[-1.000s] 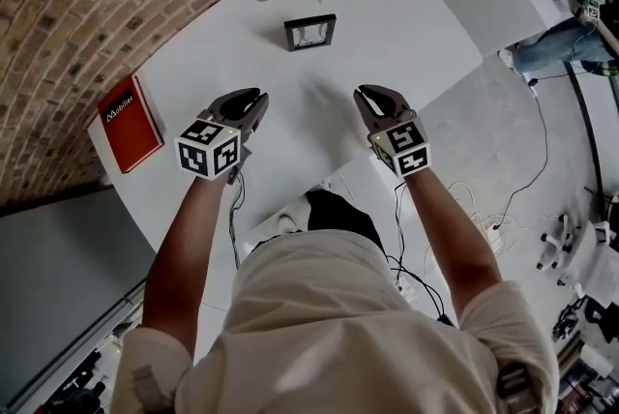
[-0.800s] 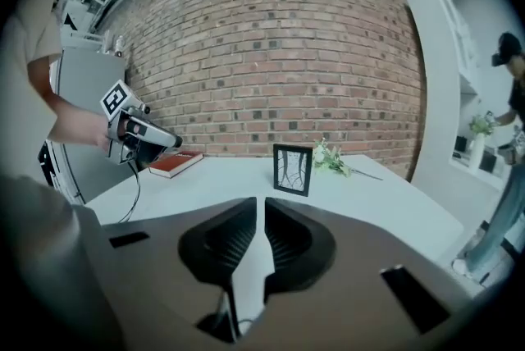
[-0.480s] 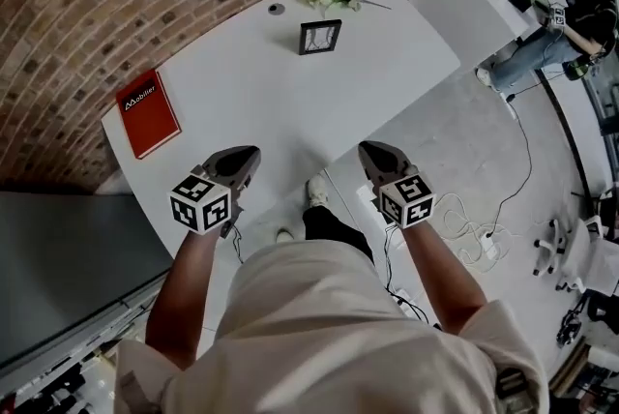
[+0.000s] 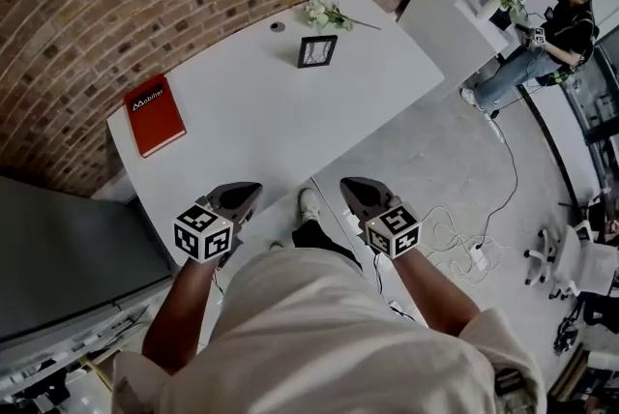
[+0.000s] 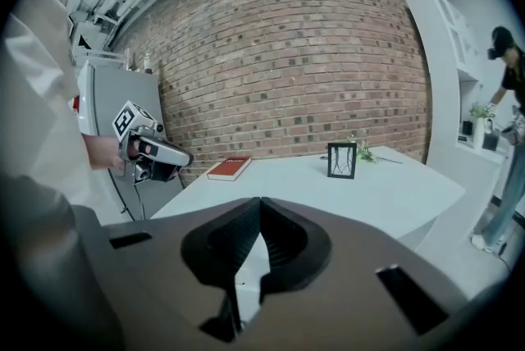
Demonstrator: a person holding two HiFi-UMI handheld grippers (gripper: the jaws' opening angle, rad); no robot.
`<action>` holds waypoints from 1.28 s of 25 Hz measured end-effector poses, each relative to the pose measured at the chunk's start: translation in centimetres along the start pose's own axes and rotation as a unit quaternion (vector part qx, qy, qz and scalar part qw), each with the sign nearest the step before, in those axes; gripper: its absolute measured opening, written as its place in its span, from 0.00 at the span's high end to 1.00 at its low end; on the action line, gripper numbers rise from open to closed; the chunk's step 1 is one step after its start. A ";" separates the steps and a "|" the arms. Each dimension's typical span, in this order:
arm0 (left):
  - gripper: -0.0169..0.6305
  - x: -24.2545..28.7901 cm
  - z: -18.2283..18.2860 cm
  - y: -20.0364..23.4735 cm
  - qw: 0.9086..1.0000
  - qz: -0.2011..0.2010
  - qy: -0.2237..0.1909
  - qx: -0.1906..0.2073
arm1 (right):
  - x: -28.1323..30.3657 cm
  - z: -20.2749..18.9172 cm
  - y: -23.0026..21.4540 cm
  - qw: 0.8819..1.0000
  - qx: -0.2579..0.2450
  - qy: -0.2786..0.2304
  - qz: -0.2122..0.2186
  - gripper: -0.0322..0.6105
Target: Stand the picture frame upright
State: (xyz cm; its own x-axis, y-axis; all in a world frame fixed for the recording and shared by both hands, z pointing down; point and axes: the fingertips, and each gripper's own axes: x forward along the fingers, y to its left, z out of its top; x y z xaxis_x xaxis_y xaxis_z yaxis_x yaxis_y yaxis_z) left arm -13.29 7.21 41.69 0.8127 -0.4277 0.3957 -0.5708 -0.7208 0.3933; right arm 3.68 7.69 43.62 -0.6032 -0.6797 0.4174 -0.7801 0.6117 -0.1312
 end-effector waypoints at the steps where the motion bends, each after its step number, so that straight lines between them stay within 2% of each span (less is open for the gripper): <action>1: 0.98 -0.3 -0.2 -0.3 1.000 -0.002 -0.001 0.001 | -0.2 0.0 0.7 1.000 -0.002 0.001 0.004 0.94; 9: 0.98 -1.5 -1.3 -1.8 1.000 -0.007 -0.004 0.008 | -1.7 -0.7 4.2 1.000 -0.015 0.001 0.015 0.94; 16: 0.98 -2.8 -1.7 -1.8 1.000 0.002 -0.009 0.012 | -2.0 -0.8 4.7 1.000 -0.009 -0.009 0.009 0.94; 21: 0.98 -3.5 -1.8 -2.2 1.000 0.004 -0.017 0.008 | -2.2 -0.8 4.9 1.000 0.012 -0.016 0.007 0.94; 32: 0.98 -4.6 -1.8 -1.8 0.999 0.014 -0.034 0.002 | -2.5 -0.6 6.2 1.000 -0.003 -0.019 0.011 0.94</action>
State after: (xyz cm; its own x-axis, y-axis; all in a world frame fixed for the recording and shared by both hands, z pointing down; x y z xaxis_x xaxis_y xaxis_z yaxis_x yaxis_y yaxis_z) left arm -16.17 11.47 40.70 0.8029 -0.4830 0.3492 -0.5926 -0.7101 0.3803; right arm 0.47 13.39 42.29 -0.6267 -0.6805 0.3797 -0.7651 0.6297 -0.1345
